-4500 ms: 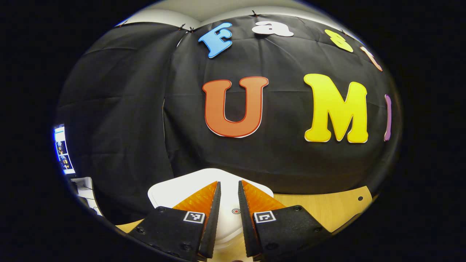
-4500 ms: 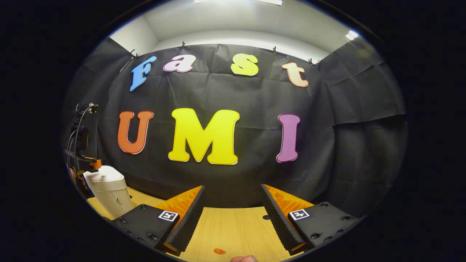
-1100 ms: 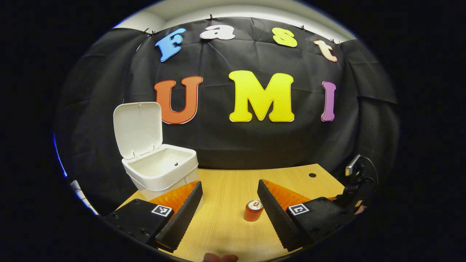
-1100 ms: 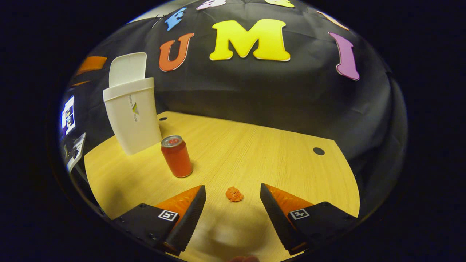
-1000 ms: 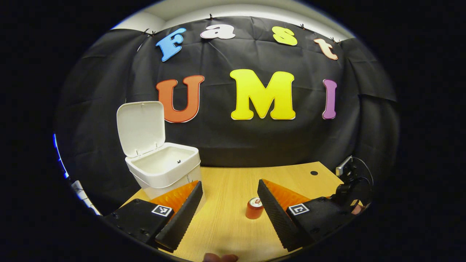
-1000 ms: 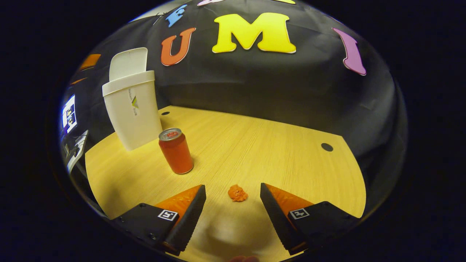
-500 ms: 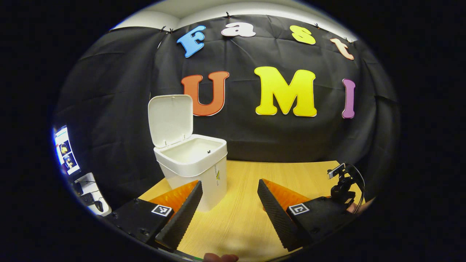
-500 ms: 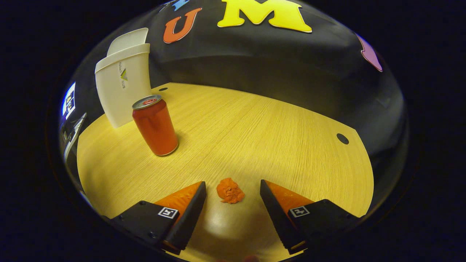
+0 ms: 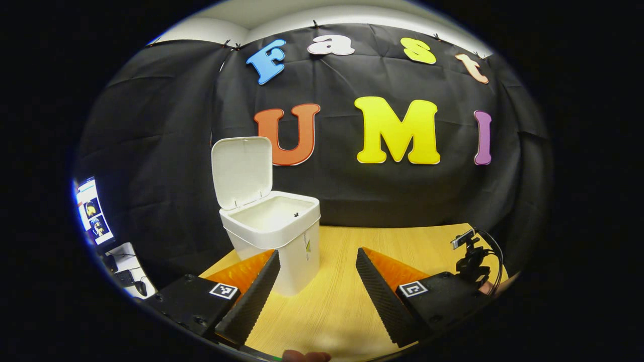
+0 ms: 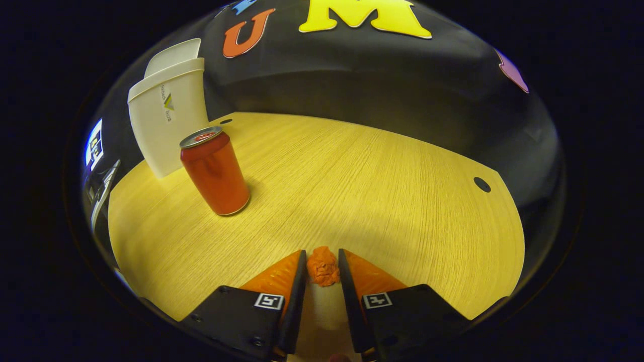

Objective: Press the lid of the desktop garbage bin to open it, pick up the crumpled paper on the desktop and throw it into the bin, then pick up the pop can on the desktop and drop it into the bin, and finally close the garbage bin lid.

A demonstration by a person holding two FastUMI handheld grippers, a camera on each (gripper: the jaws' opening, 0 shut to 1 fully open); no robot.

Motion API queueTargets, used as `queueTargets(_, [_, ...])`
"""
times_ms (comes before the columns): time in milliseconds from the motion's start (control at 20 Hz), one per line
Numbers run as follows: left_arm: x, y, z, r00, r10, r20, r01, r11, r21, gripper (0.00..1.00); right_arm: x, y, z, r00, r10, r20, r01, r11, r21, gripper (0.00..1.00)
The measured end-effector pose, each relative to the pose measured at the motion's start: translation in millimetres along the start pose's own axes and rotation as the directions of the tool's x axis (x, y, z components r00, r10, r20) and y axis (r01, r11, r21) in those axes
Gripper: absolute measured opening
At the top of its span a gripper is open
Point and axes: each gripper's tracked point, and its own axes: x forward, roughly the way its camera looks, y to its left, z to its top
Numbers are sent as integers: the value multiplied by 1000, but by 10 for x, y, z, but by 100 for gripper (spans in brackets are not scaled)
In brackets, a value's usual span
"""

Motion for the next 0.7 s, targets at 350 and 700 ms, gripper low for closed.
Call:
queueTargets(350, [21,46,65,999,-25,27,25,1000,7,100,-172,9,29,999,-26,-18,27,1000,12,32])
queueTargets(700, [85,133,127,997,-55,56,56,998,-14,100,-694,251,556,997,-15,74,8,995,96,14])
